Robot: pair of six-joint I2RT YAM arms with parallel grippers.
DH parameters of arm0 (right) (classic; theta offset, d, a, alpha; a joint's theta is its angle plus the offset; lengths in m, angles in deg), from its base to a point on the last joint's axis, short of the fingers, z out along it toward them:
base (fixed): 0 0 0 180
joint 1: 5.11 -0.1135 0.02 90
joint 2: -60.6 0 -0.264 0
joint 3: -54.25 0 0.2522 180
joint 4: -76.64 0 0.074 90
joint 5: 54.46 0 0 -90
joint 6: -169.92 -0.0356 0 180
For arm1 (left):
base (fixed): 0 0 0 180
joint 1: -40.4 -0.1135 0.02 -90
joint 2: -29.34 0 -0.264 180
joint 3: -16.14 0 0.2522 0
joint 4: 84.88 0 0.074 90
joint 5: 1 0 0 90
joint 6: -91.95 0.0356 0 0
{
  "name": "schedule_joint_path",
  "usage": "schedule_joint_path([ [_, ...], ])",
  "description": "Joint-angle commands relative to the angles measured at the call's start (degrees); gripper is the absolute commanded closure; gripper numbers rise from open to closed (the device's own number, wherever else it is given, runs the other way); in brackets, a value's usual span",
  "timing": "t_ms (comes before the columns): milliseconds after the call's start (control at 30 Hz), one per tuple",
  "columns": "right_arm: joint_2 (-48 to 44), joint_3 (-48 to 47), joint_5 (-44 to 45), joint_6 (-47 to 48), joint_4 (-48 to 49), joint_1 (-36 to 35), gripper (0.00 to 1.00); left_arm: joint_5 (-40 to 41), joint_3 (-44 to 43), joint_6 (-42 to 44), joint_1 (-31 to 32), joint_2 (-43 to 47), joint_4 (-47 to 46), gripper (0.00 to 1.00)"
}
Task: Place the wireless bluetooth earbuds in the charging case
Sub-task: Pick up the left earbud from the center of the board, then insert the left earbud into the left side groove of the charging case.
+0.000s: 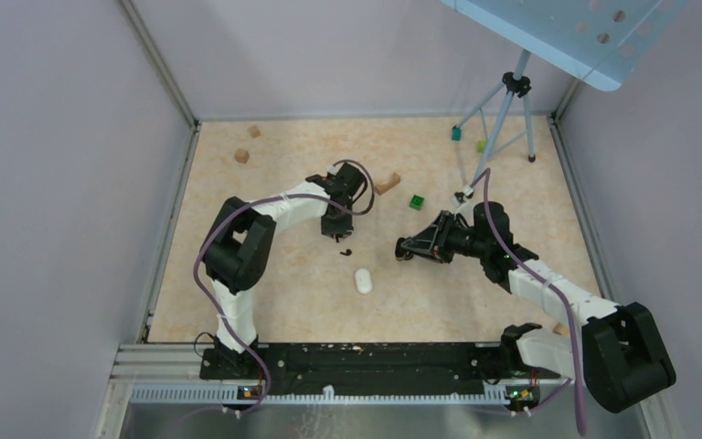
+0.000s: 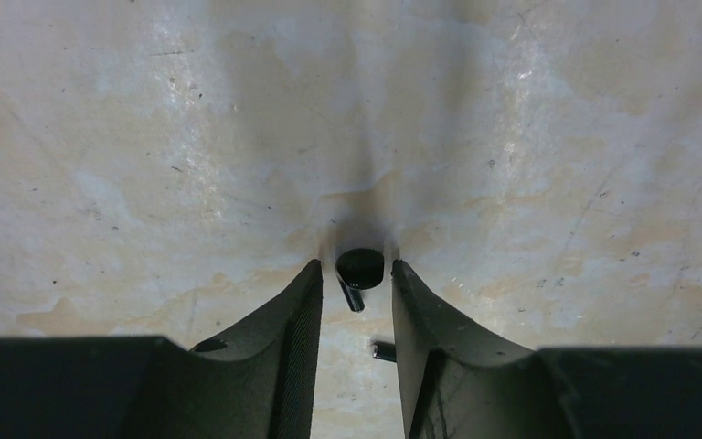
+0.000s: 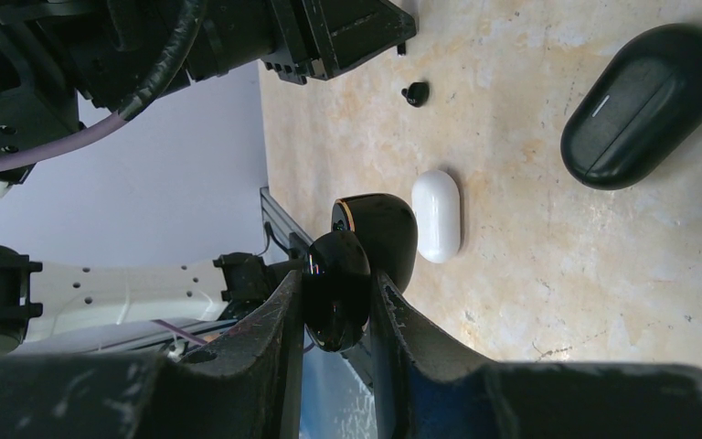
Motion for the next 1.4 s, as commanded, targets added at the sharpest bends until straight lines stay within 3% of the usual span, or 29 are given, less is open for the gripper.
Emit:
schedule_joint_path([
  [0,-1.36,-0.7,-0.44,0.99,1.25,-0.26,1.0,0.94,-2.37,-0.75,-0.32,-1.21,-0.42,0.61],
  [200,-1.32,-0.82,-0.44,1.15,1.05,-0.25,1.0,1.16,-3.42,-0.83,-0.32,-1.8,0.48,0.62],
  [433,-1.78,-0.71,-0.2,1.46,0.41,-0.25,1.0,0.97,-3.59,-0.93,-0.33,-2.27,0.61,0.75],
  [667,-1.93,-0.96,-0.28,1.56,0.3,-0.3,1.0,1.03,-3.04,-0.27,-0.33,1.19,-1.46,0.78],
  [933,1.87,-2.19,-8.54,0.99,8.58,-0.28,1.0,-0.66,6.16,8.16,-0.11,19.83,-20.9,0.9],
  [1133,6.46,-3.51,-12.99,-2.73,15.69,-0.47,1.0,-7.74,16.05,14.1,0.02,32.78,-41.19,0.89],
  [1300,10.96,-3.85,-17.75,-6.5,24.67,-0.81,1.0,-23.84,20.72,19.96,0.02,36.35,-49.75,1.0],
  [1367,12.56,-4.35,-19.76,-7.23,26.86,-0.8,1.0,-30.74,24.1,21.66,0.03,38.02,-55.05,1.0],
])
